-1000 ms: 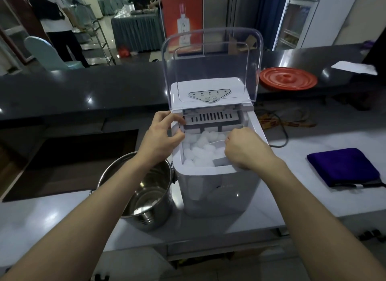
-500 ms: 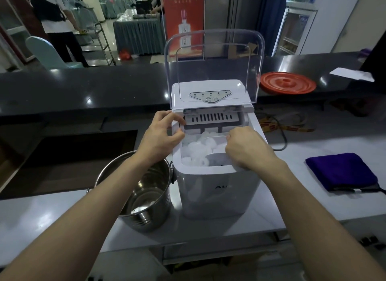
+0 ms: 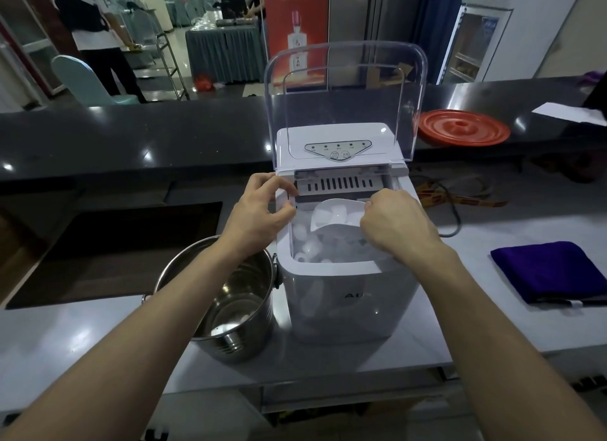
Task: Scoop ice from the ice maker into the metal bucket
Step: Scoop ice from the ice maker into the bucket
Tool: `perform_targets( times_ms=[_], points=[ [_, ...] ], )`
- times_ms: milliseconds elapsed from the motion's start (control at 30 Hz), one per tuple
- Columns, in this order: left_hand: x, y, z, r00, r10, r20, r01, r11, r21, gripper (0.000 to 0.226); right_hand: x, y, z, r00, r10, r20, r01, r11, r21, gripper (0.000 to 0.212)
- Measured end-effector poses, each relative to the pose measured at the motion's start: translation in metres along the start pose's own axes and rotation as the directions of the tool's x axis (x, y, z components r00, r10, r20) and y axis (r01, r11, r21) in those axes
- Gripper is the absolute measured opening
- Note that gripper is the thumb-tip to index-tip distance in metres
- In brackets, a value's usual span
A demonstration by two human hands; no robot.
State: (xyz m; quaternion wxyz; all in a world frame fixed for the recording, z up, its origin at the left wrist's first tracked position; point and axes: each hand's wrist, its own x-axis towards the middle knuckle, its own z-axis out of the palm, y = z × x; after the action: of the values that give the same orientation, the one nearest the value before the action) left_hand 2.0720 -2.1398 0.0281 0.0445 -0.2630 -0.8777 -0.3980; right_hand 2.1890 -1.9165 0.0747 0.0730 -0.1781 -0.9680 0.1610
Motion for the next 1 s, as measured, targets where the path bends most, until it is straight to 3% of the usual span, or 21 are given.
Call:
perform_targets(
  times_ms=[233,433,733,1000],
  points=[
    [-0.001,0.002,-0.004,1.0,0.003,0.024,-0.002,1.0,-0.024,0.013,-0.004,-0.01,-0.018,0.997,-0.002,-0.08,0.0,1.0,-0.022,0.021],
    [-0.019,-0.006,-0.025,1.0,-0.006,0.014,0.01,0.948,-0.317,0.016,-0.017,-0.024,-0.031,0.995,-0.005,-0.098,0.004,1.0,-0.004,0.023],
    [-0.05,-0.075,-0.091,0.986,-0.15,-0.075,0.141,0.983,-0.12,0.017,-0.035,-0.066,-0.035,0.983,-0.093,-0.156,0.096,0.995,0.013,0.033],
    [-0.072,-0.127,-0.114,0.972,-0.236,0.006,0.236,0.972,0.014,0.023,-0.044,-0.112,-0.012,0.974,-0.067,-0.218,0.084,0.994,0.068,0.039]
  ],
)
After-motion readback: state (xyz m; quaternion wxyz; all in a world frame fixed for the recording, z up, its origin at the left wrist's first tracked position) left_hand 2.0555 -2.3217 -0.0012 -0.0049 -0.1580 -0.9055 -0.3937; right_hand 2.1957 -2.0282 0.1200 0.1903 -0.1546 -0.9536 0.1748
